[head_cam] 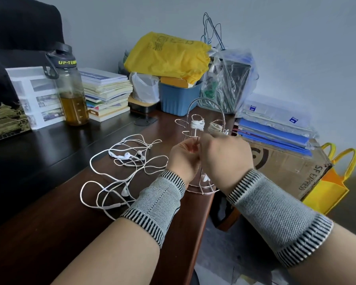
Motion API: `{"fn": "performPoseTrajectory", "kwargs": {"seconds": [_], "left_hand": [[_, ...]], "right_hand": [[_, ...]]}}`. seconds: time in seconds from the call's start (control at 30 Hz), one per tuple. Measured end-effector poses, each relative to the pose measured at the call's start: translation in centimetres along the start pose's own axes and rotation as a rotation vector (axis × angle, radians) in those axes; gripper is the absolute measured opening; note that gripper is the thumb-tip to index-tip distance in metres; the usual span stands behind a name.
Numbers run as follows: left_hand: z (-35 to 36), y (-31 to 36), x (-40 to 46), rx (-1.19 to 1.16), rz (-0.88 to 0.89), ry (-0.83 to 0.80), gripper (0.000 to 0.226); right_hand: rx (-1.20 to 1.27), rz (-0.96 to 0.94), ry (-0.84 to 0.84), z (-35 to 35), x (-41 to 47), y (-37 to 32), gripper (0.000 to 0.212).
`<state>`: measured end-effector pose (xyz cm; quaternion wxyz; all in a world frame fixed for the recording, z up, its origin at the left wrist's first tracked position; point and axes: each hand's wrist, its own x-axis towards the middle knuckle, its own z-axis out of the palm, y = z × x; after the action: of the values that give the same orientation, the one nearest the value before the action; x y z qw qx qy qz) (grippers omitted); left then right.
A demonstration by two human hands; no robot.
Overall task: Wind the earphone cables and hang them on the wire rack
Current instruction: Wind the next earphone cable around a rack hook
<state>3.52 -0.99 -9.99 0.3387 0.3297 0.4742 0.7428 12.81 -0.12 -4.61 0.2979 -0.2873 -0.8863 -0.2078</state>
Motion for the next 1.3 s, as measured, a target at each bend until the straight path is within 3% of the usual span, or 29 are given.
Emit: {"fn": "performPoseTrajectory", "kwargs": {"seconds": [0.1,0.2,0.33,0.43,0.57,0.9,1.3], "left_hand": [[-0.2,-0.1,0.0,-0.011,-0.008,-0.038,0.03],[-0.5,0.0,-0.3,0.053,0.0,-0.045,0.037],[-0.8,0.3,-0.6,0.033,-0.01,-0.069,0.036],[-0.9,0.7,-0.7,-0.04,-0.046,-0.085,0.029],[-0.7,1.2,-0.8,-0.133,-0.082,-0.067,0.019],[-0.7,0.8,-0.8,-0.058,-0.079,-0.044,0.014],[-0.8,0.9,-1.0,-0.014,-0.075,-0.063,0.016]], "right_hand": [[0.171,0.058,0.248,2.6,-2.0,0.8,0.006],[0.515,0.211,0.339,3.5,-3.3,0.7,0.011],[0.992,0.65,0.209,3.9,-3.7,0.4,0.007],[1.235,0.85,0.153,3.9,-3.6,0.7,0.011],[1.389,0.928,0.148,3.8,-3.5,0.7,0.012],[1.474,0.992,0.102,3.4,-3.4,0.6,0.008],[1.929,1.292,0.282,1.7,-2.7,-1.4,0.016]]}}
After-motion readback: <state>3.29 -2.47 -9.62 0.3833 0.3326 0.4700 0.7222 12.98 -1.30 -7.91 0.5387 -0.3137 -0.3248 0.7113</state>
